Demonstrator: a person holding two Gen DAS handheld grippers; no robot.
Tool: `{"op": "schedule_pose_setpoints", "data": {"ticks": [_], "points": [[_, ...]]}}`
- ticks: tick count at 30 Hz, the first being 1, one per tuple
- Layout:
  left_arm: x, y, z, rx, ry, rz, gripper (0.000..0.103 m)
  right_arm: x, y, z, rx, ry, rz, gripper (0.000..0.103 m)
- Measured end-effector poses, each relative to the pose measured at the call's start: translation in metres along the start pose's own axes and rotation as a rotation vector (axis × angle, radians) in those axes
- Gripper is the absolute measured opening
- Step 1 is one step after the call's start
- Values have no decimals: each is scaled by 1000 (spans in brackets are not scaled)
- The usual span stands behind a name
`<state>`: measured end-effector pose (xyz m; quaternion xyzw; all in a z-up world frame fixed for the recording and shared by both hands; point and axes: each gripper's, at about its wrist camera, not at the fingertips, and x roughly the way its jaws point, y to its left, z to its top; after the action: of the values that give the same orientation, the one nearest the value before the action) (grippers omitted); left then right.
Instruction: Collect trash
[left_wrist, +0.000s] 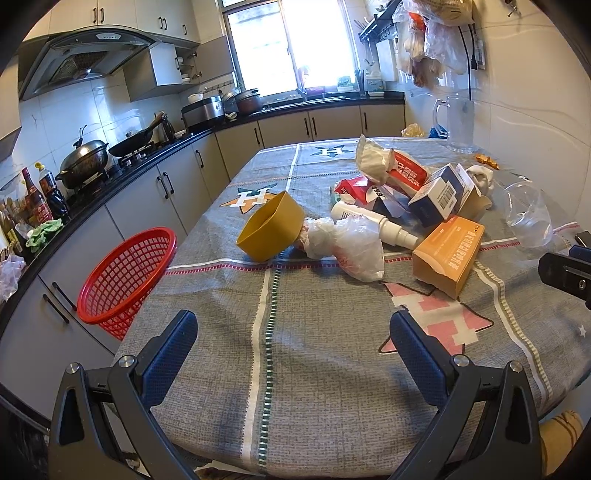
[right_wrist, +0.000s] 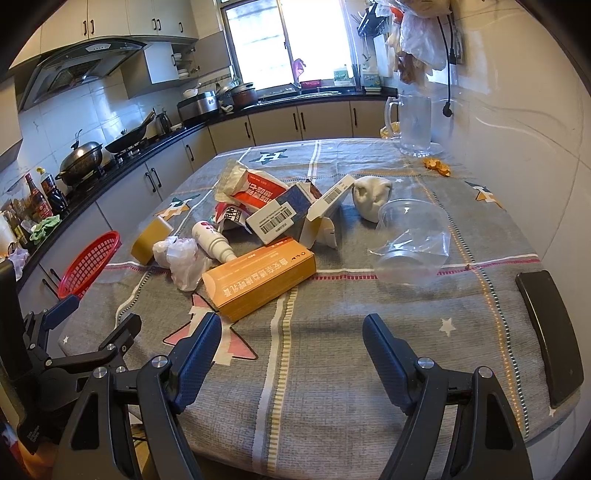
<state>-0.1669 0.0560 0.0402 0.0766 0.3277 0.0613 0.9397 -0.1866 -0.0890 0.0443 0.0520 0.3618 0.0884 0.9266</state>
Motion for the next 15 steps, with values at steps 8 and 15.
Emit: {"op": "schedule_pose_setpoints", "data": {"ticks": [8,15], "points": [[0,0,0,0,0,-1,103,1,4,0,-8,1,12,83],[1,1,0,-1,1,-2,103,2,5,0,-11,3,18,83]]}}
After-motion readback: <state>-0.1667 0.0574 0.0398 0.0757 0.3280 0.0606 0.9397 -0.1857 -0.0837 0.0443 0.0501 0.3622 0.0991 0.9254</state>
